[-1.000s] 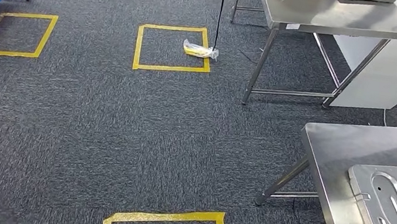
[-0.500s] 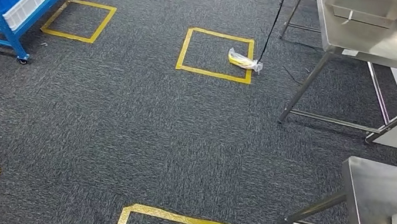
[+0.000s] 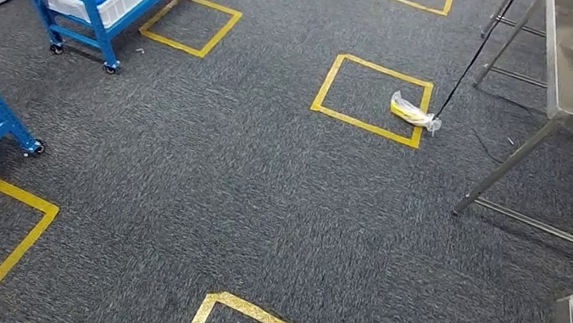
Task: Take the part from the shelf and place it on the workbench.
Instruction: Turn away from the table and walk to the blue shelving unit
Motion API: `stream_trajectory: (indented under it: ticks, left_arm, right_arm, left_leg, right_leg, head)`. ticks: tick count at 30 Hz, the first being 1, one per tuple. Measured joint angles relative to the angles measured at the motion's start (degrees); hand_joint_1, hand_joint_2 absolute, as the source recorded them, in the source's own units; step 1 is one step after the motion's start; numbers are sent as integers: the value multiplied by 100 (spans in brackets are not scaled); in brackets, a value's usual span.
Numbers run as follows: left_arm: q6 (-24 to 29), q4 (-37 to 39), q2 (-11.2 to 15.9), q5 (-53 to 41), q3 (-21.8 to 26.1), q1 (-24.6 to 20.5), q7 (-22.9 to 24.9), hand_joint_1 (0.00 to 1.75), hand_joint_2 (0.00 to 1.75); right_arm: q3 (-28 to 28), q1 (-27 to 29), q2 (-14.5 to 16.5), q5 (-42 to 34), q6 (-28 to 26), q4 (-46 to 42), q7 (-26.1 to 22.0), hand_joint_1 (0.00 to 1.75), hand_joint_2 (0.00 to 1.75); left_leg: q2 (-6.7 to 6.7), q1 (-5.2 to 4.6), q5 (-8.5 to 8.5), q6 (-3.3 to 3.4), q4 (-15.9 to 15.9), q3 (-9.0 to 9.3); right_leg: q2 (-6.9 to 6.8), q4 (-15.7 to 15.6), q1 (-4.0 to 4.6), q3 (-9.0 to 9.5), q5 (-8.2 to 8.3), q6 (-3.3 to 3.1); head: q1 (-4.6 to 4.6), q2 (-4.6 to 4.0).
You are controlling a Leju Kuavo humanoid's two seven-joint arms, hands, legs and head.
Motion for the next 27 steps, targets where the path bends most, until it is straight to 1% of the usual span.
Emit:
stream_trajectory:
  ticks: [1,2,3,4,5,6,7,8,9,10,11,12,13,14,15,16,17,18,19,20,21,22,23,24,25,26,27]
  left_arm:
    - [-2,1,3,2,0,13,9,0,0]
    - [-1,1,7,4,0,26,16,0,0]
    - [2,2,11,8,0,33,17,0,0]
    - [7,2,16,11,0,28,14,0,0]
    - [13,2,20,16,0,21,9,0,0]
    - [19,2,24,20,0,14,3,0,0]
    - [21,2,27,23,0,12,-1,0,0]
    - [22,2,30,26,0,15,-3,0,0]
    - [23,2,34,27,0,21,-7,0,0]
    - [26,2,39,27,0,26,-13,0,0]
    - [30,2,44,27,0,24,-22,0,0]
    - [33,2,46,27,0,17,-33,0,0]
    - [37,2,48,27,0,9,-41,0,0]
    - [38,2,48,27,0,3,-46,0,0]
    - [38,2,49,27,0,2,-48,0,0]
    - [38,2,50,27,0,7,-48,0,0]
    - [39,2,52,27,0,12,-48,0,0]
    - [39,2,54,27,0,11,-49,0,0]
    - [40,2,54,27,0,4,-49,0,0]
    - [40,2,55,27,0,-4,-50,0,0]
    - [40,2,55,27,0,-13,-50,0,0]
    - [40,2,54,27,0,-15,-49,0,0]
    - [40,2,54,27,0,-13,-49,0,0]
    - [40,2,54,27,0,-9,-49,0,0]
    - [40,2,54,27,0,-8,-49,0,0]
    - [40,2,53,27,0,-7,-50,0,0]
    - [40,2,52,27,0,-11,-50,0,0]
  right_arm:
    - [0,-3,-8,-10,11,-1,-22,0,175]
    - [0,-2,-10,-23,17,-2,-41,0,175]
    - [0,9,-14,-37,18,-2,-51,0,175]
    - [0,25,-17,-51,18,-2,-55,0,175]
    - [1,41,-22,-64,18,-2,-55,0,175]
    - [1,53,-28,-73,18,-2,-54,0,175]
    - [2,59,-32,-79,18,-2,-52,0,175]
    - [3,60,-35,-81,18,-2,-51,0,175]
    - [3,59,-37,-82,18,-2,-50,0,175]
    - [4,58,-38,-85,18,-2,-49,0,175]
    - [5,60,-43,-88,18,-2,-48,0,175]
    - [7,63,-49,-91,18,-1,-48,0,175]
    - [10,63,-56,-95,18,-1,-47,0,175]
    - [13,60,-63,-96,18,0,-46,0,175]
    - [18,46,-66,-96,18,-1,-46,0,175]
    - [22,30,-69,-97,17,-3,-46,0,175]
    - [27,17,-73,-98,16,-6,-46,0,175]
    - [34,12,-78,-99,15,-9,-47,0,175]
    - [39,13,-84,-101,15,-11,-48,0,175]
    - [42,15,-91,-102,18,-11,-48,0,175]
    - [44,15,-94,-106,23,-12,-50,0,175]
    - [44,12,-98,-111,29,-14,-52,0,175]
    - [44,9,-99,-117,33,-17,-54,0,175]
    - [44,7,-99,-122,35,-21,-56,0,175]
    - [44,8,-100,-125,33,-24,-56,0,175]
    - [45,9,-102,-125,30,-25,-55,0,175]
    - [46,11,-104,-125,27,-26,-54,0,175]
  left_leg:
    - [-24,2,7,-28,-1,-31]
    - [36,-9,-29,-54,46,-69]
    - [167,-20,-130,-74,198,-145]
    - [345,-23,-293,-87,472,-271]
    - [515,-25,-485,-107,835,-435]
    - [617,-15,-646,-131,1207,-606]
    - [672,-3,-727,-153,1468,-721]
    - [703,10,-700,-171,1534,-738]
    - [735,20,-569,-182,1372,-637]
    - [802,27,-371,-182,1022,-437]
    - [961,9,-231,-172,632,-207]
    - [1106,-18,-138,-141,302,-25]
    - [1221,-43,-112,-102,104,77]
    - [1275,-70,-145,-62,38,104]
    - [1213,-75,-144,-22,21,92]
    - [1140,-61,-140,14,10,94]
    - [1069,-49,-136,45,-5,104]
    - [999,-33,-128,79,-23,115]
    - [928,-19,-121,107,-38,125]
    - [857,-21,-121,123,-39,123]
    - [779,-23,-121,133,-39,123]
    - [699,-26,-121,136,-38,128]
    - [610,-29,-121,137,-37,139]
    - [522,-30,-122,136,-36,156]
    - [432,-30,-122,135,-35,175]
    - [344,-27,-122,133,-35,188]
    - [267,-28,-115,121,-29,181]
  right_leg:
    - [-71,-55,-19,17,6,-28]
    - [-144,-111,-35,36,28,-59]
    - [-226,-162,-50,58,60,-88]
    - [-320,-196,-59,76,77,-110]
    - [-417,-205,-46,83,78,-122]
    - [-519,-202,-39,85,70,-127]
    - [-617,-197,-35,89,55,-126]
    - [-707,-191,-35,100,38,-120]
    - [-791,-185,-38,119,16,-110]
    - [-868,-176,-41,149,-13,-94]
    - [-940,-167,-33,170,-48,-68]
    - [-1006,-151,-19,186,-83,-36]
    - [-1072,-140,1,198,-113,-4]
    - [-1139,-137,23,206,-134,26]
    - [-1207,-137,34,224,-148,48]
    - [-1246,-142,31,250,-175,72]
    - [-1190,-108,20,262,-227,97]
    - [-1044,37,2,213,-336,121]
    - [-852,305,-19,95,-496,144]
    - [-666,691,-33,-98,-680,157]
    - [-554,1123,-42,-330,-846,165]
    - [-514,1455,-43,-521,-924,167]
    - [-496,1601,-36,-627,-878,160]
    - [-480,1531,-28,-632,-718,145]
    - [-444,1244,-21,-537,-463,122]
    - [-330,849,-17,-395,-202,94]
    - [-166,501,-17,-279,-13,69]
  head:
    - [-2,0]
    - [-3,0]
    - [-5,0]
    - [-9,0]
    - [-10,0]
    - [-12,0]
    - [-12,0]
    - [-12,0]
    - [-13,0]
    - [-13,0]
    - [-13,0]
    - [-11,0]
    - [-9,0]
    - [-7,0]
    - [-6,0]
    - [-6,0]
    - [-6,0]
    - [-6,0]
    - [-4,0]
    - [-4,0]
    - [-4,0]
    - [-5,0]
    - [-5,0]
    - [-5,0]
    - [-5,0]
    - [-4,0]
    - [-6,0]
